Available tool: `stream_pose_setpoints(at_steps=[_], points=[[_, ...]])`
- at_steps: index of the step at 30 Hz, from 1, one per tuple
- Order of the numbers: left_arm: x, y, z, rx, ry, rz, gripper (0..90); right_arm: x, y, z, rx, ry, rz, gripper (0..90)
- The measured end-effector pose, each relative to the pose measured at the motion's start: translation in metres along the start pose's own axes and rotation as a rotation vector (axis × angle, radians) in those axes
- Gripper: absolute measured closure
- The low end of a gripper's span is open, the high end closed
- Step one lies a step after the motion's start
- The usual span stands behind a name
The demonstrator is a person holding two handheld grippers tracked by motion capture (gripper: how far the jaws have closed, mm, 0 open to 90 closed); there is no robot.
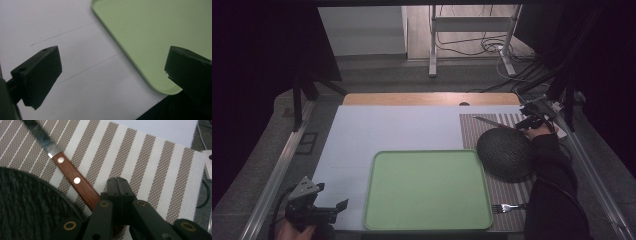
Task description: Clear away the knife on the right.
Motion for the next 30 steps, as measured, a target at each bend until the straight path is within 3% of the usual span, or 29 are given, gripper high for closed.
stream_pose_setpoints(at_steps=[8,12,16,19,20,21,25,26,27,30], points=[[0.000,0.000,0.001,0.000,-0.001,0.002,1.7,-0.001,-0.005,-0.002,-0.015,-0.028,-0.006,89.5],[0.000,0.000,0.001,0.000,0.000,0.000,1.7,0.004,-0.005,-0.006,-0.016,0.003,0.001,89.1],[0.000,0.000,0.000,-0.001,0.001,0.000,1.7,0.012,-0.007,-0.012,-0.016,0.035,0.012,80.4],[0.000,0.000,0.001,-0.001,0.000,0.000,1.7,0.018,-0.011,-0.016,0.009,0.051,0.032,67.3],[0.000,0.000,0.001,-0.001,0.000,0.000,1.7,0.018,-0.011,-0.016,0.009,0.051,0.032,67.3],[0.000,0.000,0.000,-0.001,0.000,0.000,1.7,0.022,-0.015,-0.017,0.019,0.061,0.038,57.8],[0.000,0.000,0.000,-0.001,0.001,0.000,1.7,0.030,-0.021,-0.018,0.004,0.074,0.031,35.6],[0.000,0.000,0.000,-0.001,0.001,0.000,1.7,0.030,-0.021,-0.018,0.004,0.074,0.031,35.6],[0.000,0.000,0.001,-0.001,0.000,-0.001,1.7,0.033,-0.025,-0.016,-0.001,0.071,0.035,22.5],[0.000,0.000,0.000,-0.001,0.001,-0.001,1.7,0.037,-0.032,-0.015,0.019,0.074,0.028,17.3]])
Point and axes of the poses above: each handheld gripper's, and its own axes: z roughly forward along the jaws, x roughly out of its top, y roughly to its right, the point moved 9 cm from there along z, roughly forward along the jaws, and after that the axes turned 4 degrees about -x, right-handed, at the moved point
